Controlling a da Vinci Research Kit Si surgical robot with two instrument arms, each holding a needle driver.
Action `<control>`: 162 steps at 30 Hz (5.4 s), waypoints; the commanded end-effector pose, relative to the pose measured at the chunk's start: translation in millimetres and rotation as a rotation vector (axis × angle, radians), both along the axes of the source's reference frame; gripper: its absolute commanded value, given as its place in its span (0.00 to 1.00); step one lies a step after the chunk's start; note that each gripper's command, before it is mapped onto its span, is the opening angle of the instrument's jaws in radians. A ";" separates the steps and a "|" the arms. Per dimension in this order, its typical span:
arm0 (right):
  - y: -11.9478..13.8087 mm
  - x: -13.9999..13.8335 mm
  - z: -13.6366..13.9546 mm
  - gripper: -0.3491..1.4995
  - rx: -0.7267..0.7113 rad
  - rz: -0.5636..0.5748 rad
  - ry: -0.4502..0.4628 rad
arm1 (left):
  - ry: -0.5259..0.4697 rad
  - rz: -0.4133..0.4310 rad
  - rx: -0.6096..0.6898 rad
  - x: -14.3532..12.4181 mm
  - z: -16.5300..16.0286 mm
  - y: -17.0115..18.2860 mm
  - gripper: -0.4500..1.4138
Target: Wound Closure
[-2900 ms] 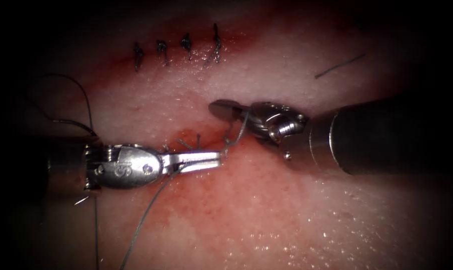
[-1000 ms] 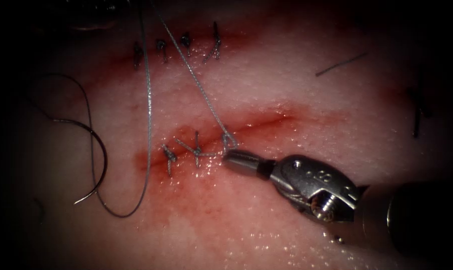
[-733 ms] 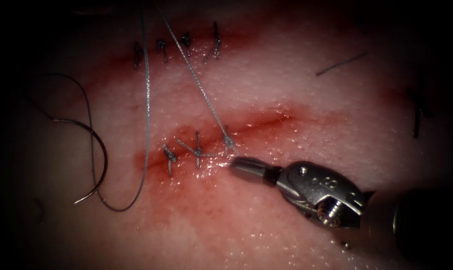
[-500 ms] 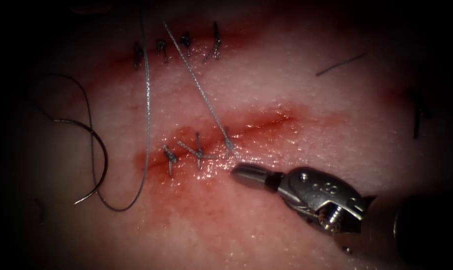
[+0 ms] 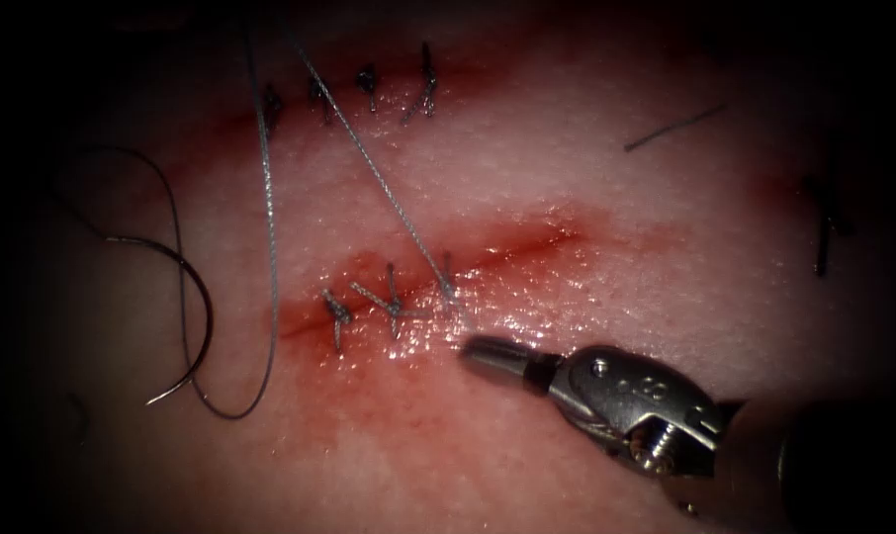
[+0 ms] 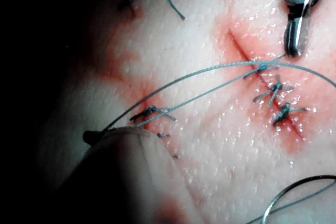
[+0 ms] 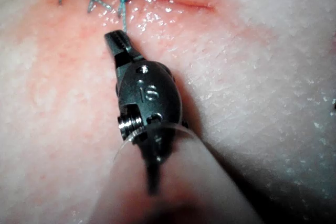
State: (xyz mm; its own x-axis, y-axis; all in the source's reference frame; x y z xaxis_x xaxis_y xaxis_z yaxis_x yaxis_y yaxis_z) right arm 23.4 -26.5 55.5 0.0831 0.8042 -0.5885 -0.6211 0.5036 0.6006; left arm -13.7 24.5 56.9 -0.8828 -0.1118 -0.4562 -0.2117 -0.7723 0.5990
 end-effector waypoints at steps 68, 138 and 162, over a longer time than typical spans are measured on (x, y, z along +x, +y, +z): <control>10.3 8.4 0.8 0.91 -0.333 -0.095 -0.078 | -0.488 0.237 0.136 -9.4 -17.2 -8.2 0.00; 12.2 -4.3 -2.8 0.63 -0.372 0.039 -0.130 | -0.920 0.649 0.507 -12.7 -25.5 -34.6 0.87; 11.1 -3.2 -3.2 0.76 -0.441 -0.301 -0.190 | -0.668 0.208 0.519 -11.2 -2.5 -24.9 0.59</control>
State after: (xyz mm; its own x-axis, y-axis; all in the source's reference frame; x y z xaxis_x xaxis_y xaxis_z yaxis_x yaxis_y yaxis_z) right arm 19.4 -15.0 51.7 0.4073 0.4085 -0.8169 -0.4713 0.8601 0.1951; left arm -24.6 0.1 54.4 -0.4028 0.1200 -0.9074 -0.2229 -0.9744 -0.0300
